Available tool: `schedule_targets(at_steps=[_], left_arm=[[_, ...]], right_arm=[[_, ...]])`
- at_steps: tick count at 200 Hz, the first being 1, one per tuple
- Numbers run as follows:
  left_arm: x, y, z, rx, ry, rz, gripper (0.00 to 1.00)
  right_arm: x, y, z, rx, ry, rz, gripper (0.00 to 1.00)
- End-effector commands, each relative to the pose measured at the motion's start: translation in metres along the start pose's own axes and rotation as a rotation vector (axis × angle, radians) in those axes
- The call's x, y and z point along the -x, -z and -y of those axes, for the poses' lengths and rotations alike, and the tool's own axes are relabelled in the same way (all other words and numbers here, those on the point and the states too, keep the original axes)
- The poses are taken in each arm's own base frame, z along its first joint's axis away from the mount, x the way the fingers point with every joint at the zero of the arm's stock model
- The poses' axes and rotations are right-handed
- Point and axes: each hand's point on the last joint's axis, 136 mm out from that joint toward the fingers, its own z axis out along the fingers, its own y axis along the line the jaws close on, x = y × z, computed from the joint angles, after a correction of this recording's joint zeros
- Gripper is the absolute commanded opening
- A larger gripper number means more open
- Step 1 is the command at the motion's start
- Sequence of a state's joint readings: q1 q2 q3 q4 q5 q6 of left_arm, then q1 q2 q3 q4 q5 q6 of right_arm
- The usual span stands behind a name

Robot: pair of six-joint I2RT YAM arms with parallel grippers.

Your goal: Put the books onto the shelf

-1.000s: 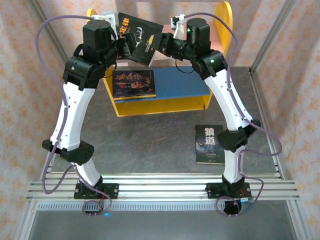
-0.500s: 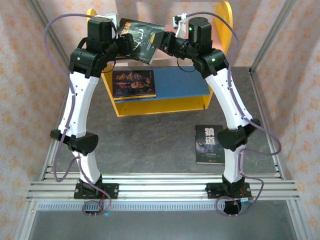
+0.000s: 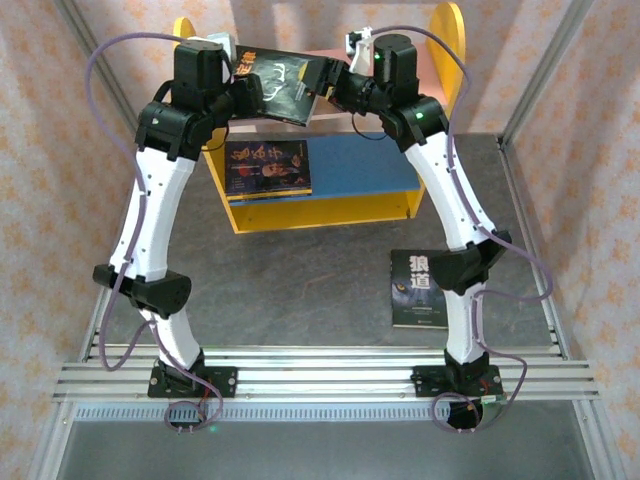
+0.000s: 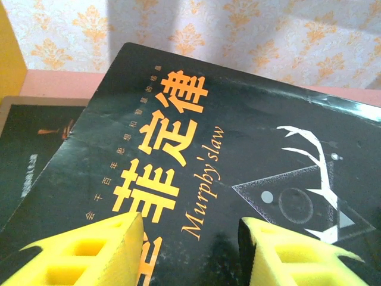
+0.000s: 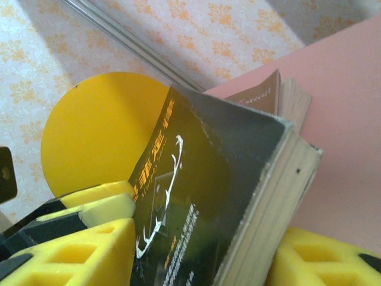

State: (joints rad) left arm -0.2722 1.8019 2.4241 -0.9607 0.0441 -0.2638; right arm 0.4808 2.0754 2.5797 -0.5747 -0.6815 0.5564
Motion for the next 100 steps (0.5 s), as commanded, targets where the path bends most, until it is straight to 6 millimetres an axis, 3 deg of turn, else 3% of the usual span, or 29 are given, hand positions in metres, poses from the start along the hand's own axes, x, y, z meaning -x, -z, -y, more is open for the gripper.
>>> schedule_targets(at_steps=[1, 61, 100], left_arm=[[-0.007, 0.012, -0.012, 0.039, 0.027, -0.024, 0.46], [-0.008, 0.024, -0.012, 0.024, 0.057, -0.006, 0.45], [-0.008, 0.021, -0.015, 0.044, 0.062, -0.002, 0.45]], right_arm=[[0.022, 0.007, -0.025, 0.083, 0.038, 0.070, 0.57], [0.031, -0.002, -0.022, 0.106, 0.006, 0.102, 0.69], [0.044, -0.005, -0.007, 0.098, -0.033, 0.130, 0.78]])
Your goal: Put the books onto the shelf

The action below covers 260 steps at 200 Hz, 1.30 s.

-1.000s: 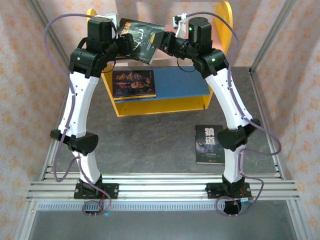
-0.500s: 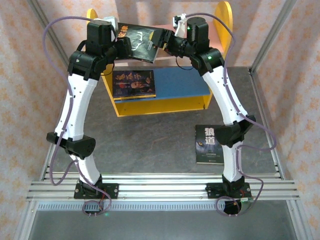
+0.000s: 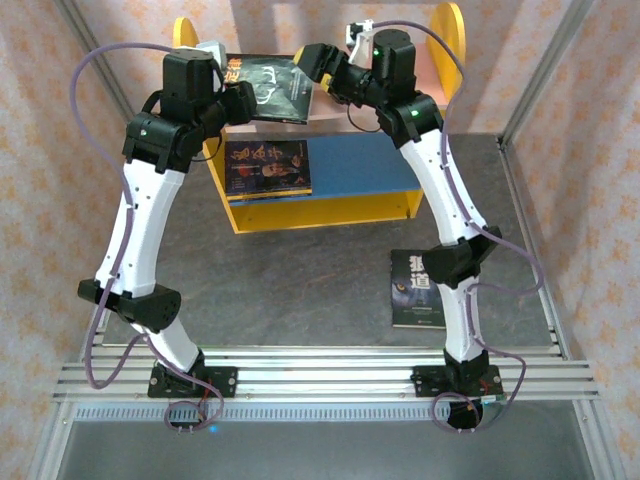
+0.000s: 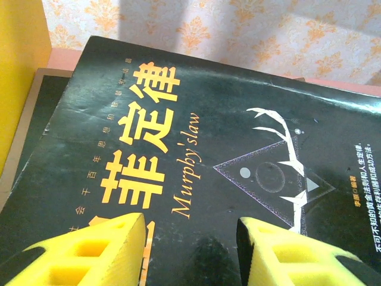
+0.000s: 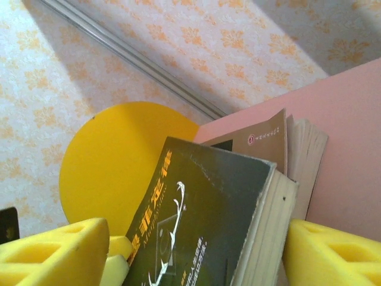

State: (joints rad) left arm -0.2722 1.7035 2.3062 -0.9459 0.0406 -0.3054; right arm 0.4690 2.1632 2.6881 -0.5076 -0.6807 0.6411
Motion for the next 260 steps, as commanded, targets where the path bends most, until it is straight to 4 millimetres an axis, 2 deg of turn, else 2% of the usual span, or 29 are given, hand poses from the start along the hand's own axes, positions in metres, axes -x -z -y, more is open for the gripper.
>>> schedule_targets(at_steps=[1, 32, 122, 143, 178, 203, 260], left_arm=[[0.000, 0.001, -0.009, 0.041, 0.021, 0.003, 0.45], [0.000, -0.003, -0.011, 0.054, 0.026, 0.003, 0.45], [0.002, -0.004, -0.013, 0.065, 0.034, 0.014, 0.45], [0.002, -0.005, -0.012, 0.064, 0.037, 0.014, 0.45], [0.002, -0.009, -0.012, 0.063, 0.042, 0.010, 0.45], [0.003, -0.008, -0.011, 0.058, 0.047, 0.014, 0.45], [0.006, -0.002, -0.008, 0.042, 0.057, 0.024, 0.45]], right_arm=[[0.024, 0.005, -0.009, 0.052, 0.012, 0.067, 0.78], [0.030, 0.010, 0.002, 0.030, 0.010, 0.068, 0.81], [0.001, 0.034, 0.001, -0.035, 0.120, -0.055, 0.80], [-0.009, 0.041, -0.003, -0.037, 0.139, -0.082, 0.80], [-0.038, 0.045, -0.015, -0.035, 0.200, -0.155, 0.80], [-0.050, 0.045, -0.021, -0.035, 0.228, -0.177, 0.80], [-0.054, 0.035, -0.019, -0.021, 0.214, -0.191, 0.80]])
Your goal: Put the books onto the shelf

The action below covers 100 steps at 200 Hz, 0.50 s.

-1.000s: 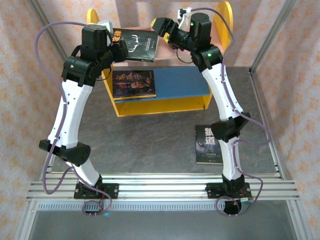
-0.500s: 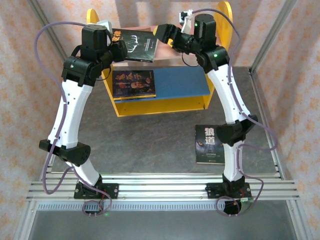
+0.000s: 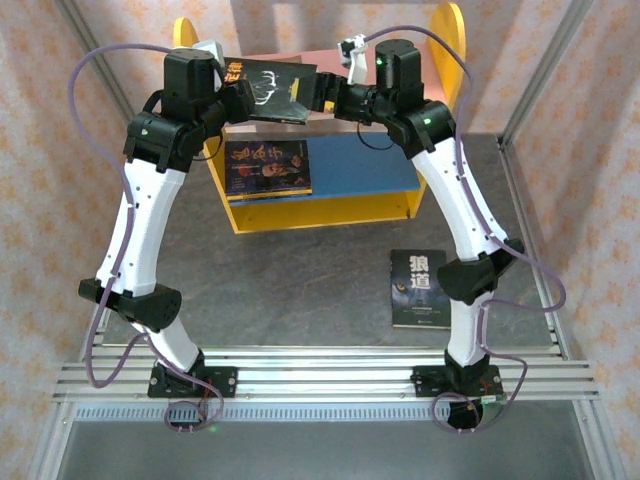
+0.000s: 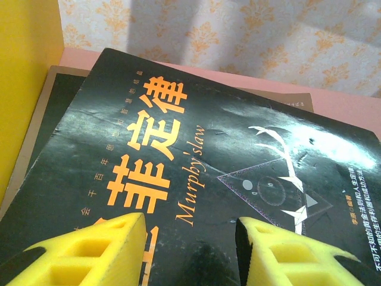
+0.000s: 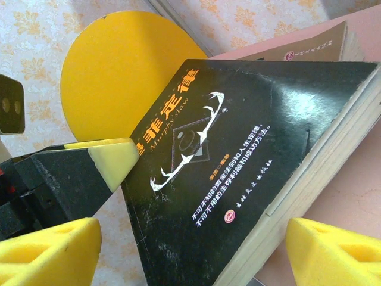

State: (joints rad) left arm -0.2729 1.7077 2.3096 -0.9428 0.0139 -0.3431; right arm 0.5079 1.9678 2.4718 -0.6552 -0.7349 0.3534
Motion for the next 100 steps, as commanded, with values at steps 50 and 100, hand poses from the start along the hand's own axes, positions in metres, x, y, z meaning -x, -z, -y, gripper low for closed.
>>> schedule_targets(at_steps=[50, 100], left_arm=[[-0.001, 0.000, 0.002, -0.018, 0.035, -0.012, 0.44], [-0.002, 0.006, 0.006, -0.021, 0.022, 0.000, 0.45]], right_arm=[[0.005, -0.009, -0.004, 0.035, -0.004, -0.003, 0.81], [0.012, -0.015, -0.003, 0.051, -0.012, 0.014, 0.82]])
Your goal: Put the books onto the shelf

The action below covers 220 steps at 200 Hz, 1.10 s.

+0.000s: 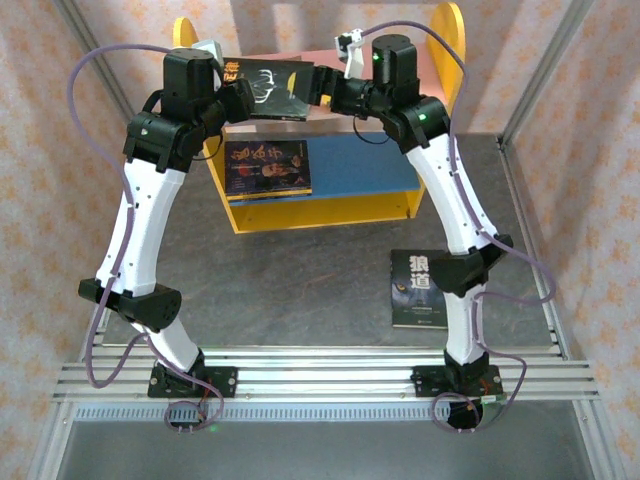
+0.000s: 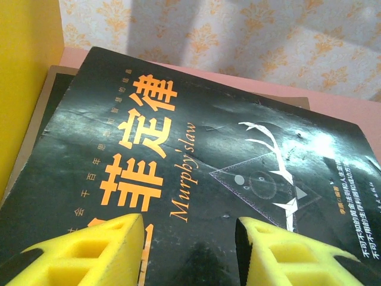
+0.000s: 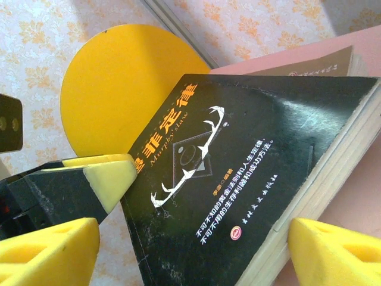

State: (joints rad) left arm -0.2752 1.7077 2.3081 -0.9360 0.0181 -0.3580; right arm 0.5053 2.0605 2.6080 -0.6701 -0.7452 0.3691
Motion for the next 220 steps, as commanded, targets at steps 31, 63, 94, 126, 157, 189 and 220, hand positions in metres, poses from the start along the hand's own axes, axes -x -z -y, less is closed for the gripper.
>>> schedule_targets(at_steps=[31, 63, 94, 126, 157, 189, 220], left_arm=[[-0.002, 0.003, 0.007, -0.022, 0.009, -0.006, 0.45], [-0.003, 0.000, 0.008, -0.027, 0.014, -0.007, 0.45], [-0.001, -0.001, 0.009, -0.030, 0.019, -0.001, 0.45], [-0.001, -0.001, 0.007, -0.017, 0.019, 0.003, 0.45], [0.000, -0.001, 0.003, 0.003, 0.013, 0.008, 0.45], [-0.002, -0.003, 0.001, 0.012, 0.012, 0.004, 0.45], [-0.002, -0.004, -0.003, 0.036, 0.008, 0.010, 0.45]], right_arm=[[0.006, -0.007, -0.001, 0.036, -0.018, 0.010, 0.83], [0.012, -0.014, -0.002, 0.085, -0.039, 0.021, 0.85], [0.016, -0.022, -0.001, 0.145, -0.073, 0.019, 0.86], [0.020, -0.028, 0.000, 0.222, -0.121, 0.010, 0.89], [0.019, -0.021, 0.014, 0.173, -0.127, -0.004, 0.87], [0.010, -0.012, 0.014, 0.127, -0.090, -0.034, 0.87], [0.001, -0.004, 0.020, 0.062, -0.054, -0.054, 0.87]])
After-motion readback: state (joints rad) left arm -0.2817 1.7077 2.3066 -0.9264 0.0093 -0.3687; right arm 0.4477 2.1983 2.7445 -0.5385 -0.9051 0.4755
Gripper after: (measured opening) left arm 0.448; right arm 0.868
